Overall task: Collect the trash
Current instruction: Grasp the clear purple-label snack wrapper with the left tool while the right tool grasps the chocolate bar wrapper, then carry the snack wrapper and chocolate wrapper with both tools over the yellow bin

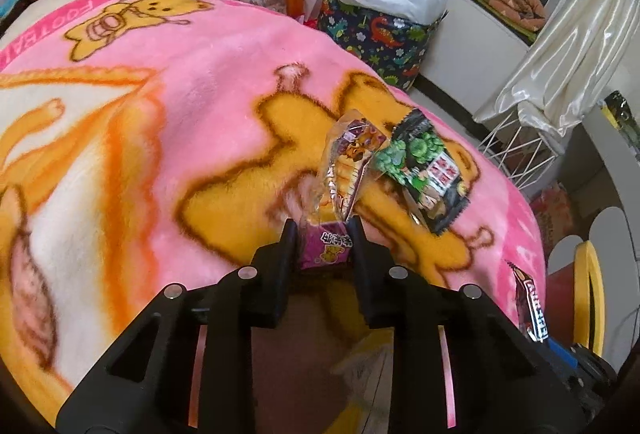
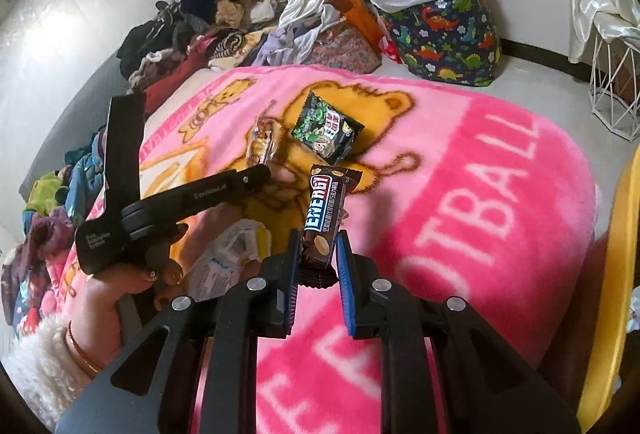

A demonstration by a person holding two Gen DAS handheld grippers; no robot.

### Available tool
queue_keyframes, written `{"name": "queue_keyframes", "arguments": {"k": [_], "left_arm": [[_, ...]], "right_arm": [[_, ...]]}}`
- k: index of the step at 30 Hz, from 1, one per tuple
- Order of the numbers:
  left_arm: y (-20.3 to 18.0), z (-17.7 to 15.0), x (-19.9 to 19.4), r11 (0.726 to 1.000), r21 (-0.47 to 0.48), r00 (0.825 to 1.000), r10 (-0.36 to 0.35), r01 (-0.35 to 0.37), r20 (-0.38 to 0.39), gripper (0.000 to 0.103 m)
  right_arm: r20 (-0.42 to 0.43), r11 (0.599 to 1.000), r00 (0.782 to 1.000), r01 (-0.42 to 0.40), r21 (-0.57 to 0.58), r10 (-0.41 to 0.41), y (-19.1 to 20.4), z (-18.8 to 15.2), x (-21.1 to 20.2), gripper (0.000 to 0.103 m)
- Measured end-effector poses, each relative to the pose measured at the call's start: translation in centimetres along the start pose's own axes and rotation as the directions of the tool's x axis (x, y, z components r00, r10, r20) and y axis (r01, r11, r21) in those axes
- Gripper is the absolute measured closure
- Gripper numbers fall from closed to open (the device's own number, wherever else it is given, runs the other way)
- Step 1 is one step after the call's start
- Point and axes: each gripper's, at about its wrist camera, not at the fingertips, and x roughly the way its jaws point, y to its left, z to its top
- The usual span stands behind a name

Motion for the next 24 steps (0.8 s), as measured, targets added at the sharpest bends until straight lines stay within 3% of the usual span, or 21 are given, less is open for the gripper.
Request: {"name": "queue_keyframes", "arguments": {"k": [9, 24], "left_arm": [[-1.1, -2.9, -3.7, 0.999, 0.025, 0.998, -0.022, 0.021, 0.065, 0.083], [-3.6, -3.9, -7.7, 0.995, 0.092, 0.989, -0.059, 0.046, 0.136, 0.083]], "right_arm": [[0.023, 1.0, 1.0, 0.009, -0.028, -0.008, 0.7, -0.6, -1.6, 0.086], [0.069, 0.998, 0.997, 0.025, -0.052, -0.021, 1.3, -1.3, -4.4, 0.086]]}}
